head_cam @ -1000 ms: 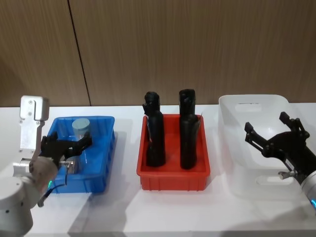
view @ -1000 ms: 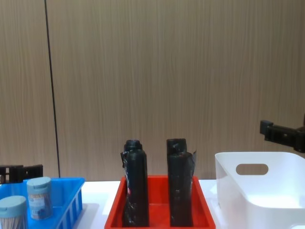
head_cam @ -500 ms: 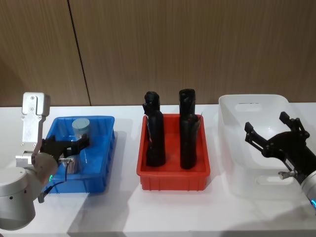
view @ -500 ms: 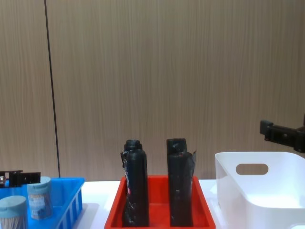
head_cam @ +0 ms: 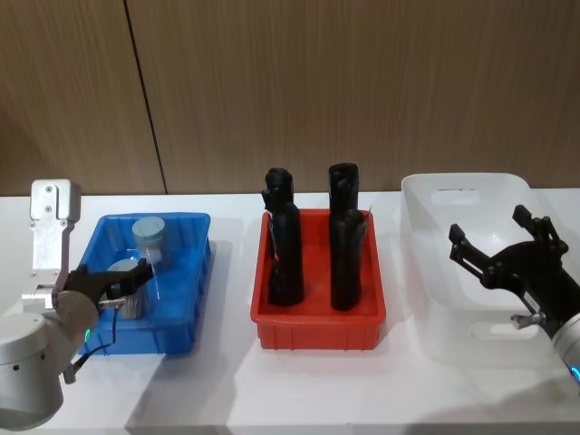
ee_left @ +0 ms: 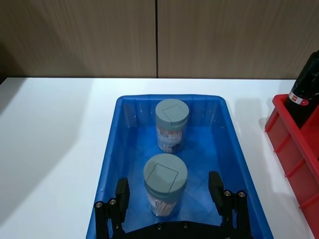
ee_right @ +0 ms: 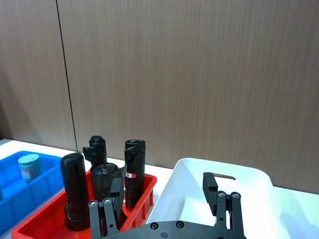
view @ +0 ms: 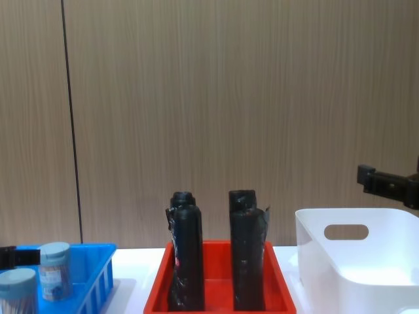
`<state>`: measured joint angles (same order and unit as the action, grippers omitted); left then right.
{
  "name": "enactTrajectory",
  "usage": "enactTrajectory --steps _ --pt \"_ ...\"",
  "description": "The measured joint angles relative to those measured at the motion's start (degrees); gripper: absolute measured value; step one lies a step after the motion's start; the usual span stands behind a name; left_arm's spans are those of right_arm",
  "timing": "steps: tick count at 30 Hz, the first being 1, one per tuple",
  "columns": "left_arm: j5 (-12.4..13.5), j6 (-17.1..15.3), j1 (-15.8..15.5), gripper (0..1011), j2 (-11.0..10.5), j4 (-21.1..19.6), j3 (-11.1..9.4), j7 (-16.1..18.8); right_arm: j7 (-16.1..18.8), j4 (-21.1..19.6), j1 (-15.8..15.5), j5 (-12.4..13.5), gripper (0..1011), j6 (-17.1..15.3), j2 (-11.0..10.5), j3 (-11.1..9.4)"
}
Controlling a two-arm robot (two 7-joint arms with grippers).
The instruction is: Pick the cotton swabs from the blue box and place them into the white box.
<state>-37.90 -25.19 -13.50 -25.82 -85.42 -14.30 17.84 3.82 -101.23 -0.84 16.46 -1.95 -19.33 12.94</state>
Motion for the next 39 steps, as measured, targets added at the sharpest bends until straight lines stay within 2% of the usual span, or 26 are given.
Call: enactTrajectory --steps 10,24,39 --pt "0.4 -1.6 -1.1 1004 0.4 1.2 0.3 0.3 0.0 0.0 0.0 0.0 1002 0.0 0.0 0.0" --pt "2.5 -3.5 -4.5 1004 1.8 6.6 0.3 -3.5 0.0 0.0 0.0 0.0 1002 0.0 0.0 0.0" --pt "4.2 -4.0 -6.6 1004 2.9 10.9 0.0 -6.5 0.0 0.0 0.0 0.0 1002 0.0 0.0 0.0"
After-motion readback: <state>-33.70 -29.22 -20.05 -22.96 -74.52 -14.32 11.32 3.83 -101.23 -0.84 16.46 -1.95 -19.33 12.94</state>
